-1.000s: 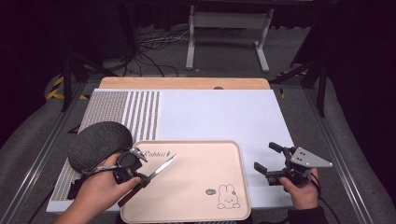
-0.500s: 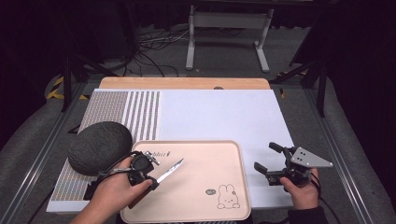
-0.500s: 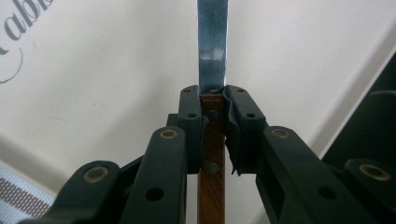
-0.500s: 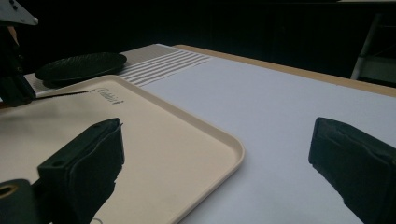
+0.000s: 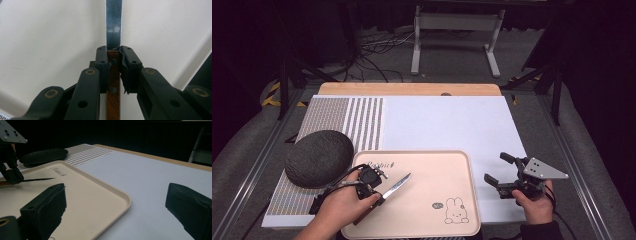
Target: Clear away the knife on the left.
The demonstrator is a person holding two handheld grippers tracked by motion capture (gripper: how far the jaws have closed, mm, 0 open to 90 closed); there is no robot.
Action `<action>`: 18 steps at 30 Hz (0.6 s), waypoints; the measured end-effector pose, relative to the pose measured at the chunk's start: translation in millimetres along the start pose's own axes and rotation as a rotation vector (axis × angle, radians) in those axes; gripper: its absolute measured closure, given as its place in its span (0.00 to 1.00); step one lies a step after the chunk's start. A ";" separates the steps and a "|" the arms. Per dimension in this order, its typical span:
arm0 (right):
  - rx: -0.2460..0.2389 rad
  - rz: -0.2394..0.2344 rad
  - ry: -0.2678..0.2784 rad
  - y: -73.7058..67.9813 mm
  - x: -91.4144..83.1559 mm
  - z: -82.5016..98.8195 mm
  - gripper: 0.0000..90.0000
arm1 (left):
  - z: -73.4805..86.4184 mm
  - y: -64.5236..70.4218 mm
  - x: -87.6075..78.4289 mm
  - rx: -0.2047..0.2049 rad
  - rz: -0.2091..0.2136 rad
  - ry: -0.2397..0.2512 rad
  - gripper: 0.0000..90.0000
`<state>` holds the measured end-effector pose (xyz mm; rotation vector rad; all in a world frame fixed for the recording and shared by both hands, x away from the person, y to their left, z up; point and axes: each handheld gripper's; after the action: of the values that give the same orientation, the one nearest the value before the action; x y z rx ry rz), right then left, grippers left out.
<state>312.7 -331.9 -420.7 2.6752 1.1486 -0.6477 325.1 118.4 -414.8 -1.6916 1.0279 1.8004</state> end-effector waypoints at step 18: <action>-0.001 -0.002 -0.001 0.0 0.1 0.1 0.05 | -1.8 -1.0 8.3 -0.032 0.004 -0.036 0.86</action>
<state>312.7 -331.8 -420.8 2.6732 1.1509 -0.6483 325.9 116.4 -423.0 -1.6704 0.9928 1.8525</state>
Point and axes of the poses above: each handheld gripper's, and its own axes: x roughly forward along the jaws, z roughly out of its underside, y roughly to its right, and after that the axes turned 13 degrees about -y, right-handed
